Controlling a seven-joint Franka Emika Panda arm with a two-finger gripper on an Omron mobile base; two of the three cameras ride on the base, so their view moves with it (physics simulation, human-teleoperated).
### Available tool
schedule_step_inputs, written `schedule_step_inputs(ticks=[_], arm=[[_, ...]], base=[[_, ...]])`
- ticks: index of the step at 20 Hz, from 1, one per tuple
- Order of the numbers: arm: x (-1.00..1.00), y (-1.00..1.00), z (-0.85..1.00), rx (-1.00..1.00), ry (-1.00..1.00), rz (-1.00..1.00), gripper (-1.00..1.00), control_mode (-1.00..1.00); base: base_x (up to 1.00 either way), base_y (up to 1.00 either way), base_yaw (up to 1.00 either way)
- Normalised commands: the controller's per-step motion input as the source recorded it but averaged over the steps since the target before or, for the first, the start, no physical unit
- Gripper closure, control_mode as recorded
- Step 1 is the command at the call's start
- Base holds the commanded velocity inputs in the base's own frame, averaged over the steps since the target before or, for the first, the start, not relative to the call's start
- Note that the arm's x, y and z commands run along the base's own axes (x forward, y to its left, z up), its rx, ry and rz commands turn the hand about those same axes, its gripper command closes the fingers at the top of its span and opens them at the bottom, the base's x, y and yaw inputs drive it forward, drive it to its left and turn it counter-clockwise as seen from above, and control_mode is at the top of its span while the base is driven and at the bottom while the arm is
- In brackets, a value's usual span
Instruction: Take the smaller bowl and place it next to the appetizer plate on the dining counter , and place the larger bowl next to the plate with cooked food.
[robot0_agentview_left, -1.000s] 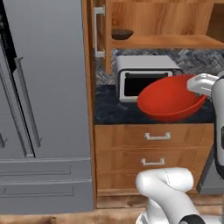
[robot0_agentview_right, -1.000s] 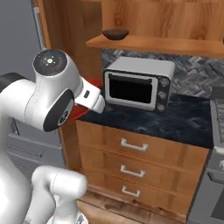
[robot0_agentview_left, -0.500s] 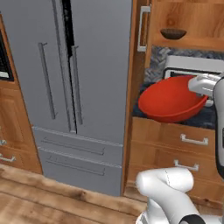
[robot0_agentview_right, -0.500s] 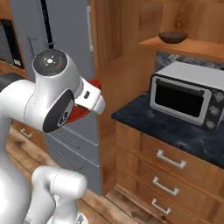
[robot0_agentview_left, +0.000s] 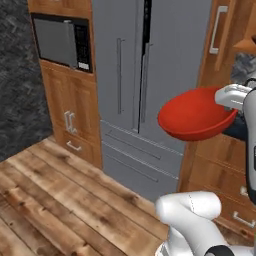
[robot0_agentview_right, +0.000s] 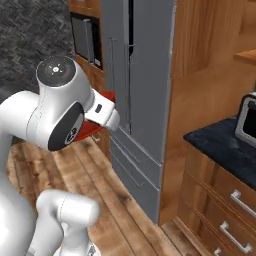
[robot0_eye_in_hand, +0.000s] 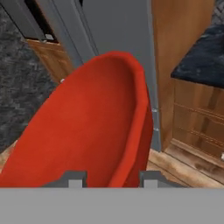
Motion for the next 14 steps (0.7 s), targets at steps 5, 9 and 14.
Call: schedule_step_inputs(ticks=[5,9,14], arm=[[0.0,0.0,0.0,0.0,0.0,0.0,1.0,1.0],[0.0,0.0,0.0,0.0,0.0,0.0,1.0,1.0],[0.0,0.0,0.0,0.0,0.0,0.0,1.0,1.0]], base=[[-0.75,0.0,0.57],[-0.77,0.0,0.52],[-0.56,0.0,0.53]])
